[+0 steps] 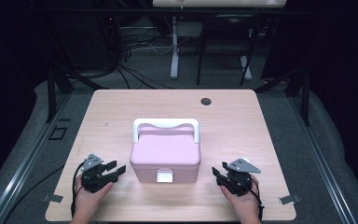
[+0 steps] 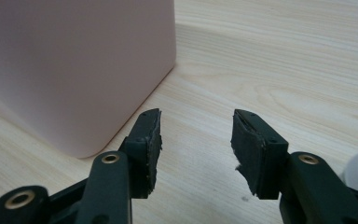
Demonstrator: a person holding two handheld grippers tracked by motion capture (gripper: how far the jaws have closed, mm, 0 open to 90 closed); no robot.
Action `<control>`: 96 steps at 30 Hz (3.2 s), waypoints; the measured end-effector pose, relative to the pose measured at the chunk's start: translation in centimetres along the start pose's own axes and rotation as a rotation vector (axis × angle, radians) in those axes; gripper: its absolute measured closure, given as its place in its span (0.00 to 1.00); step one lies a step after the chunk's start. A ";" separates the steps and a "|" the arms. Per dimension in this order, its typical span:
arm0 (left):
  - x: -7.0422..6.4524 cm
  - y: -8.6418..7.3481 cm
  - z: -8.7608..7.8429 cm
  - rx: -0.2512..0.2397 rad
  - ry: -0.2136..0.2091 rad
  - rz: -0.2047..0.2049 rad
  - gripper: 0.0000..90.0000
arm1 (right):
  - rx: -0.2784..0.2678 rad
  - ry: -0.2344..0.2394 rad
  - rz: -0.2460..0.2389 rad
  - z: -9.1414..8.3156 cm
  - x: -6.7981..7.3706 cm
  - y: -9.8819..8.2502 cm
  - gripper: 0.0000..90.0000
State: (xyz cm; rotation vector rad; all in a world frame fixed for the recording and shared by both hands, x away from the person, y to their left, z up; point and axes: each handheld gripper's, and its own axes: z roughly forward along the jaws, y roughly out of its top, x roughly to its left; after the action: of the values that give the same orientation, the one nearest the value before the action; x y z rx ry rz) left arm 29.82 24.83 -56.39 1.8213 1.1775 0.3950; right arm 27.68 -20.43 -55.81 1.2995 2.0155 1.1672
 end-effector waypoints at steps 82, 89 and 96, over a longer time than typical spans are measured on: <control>-3.8 1.4 1.4 0.001 -0.088 0.011 1.00 | 0.022 0.039 0.007 1.9 4.4 1.3 1.00; -4.0 1.3 1.2 0.010 -0.085 0.019 1.00 | 0.032 0.052 0.007 1.6 4.4 1.1 1.00; -4.2 1.1 0.9 0.014 -0.090 0.018 1.00 | 0.044 0.062 0.004 1.1 4.6 1.0 1.00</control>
State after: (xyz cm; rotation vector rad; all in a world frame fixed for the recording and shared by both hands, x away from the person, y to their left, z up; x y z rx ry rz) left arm 28.94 20.65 -55.16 1.8433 1.1046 0.3123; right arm 26.93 -15.71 -55.30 1.3036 2.0952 1.1850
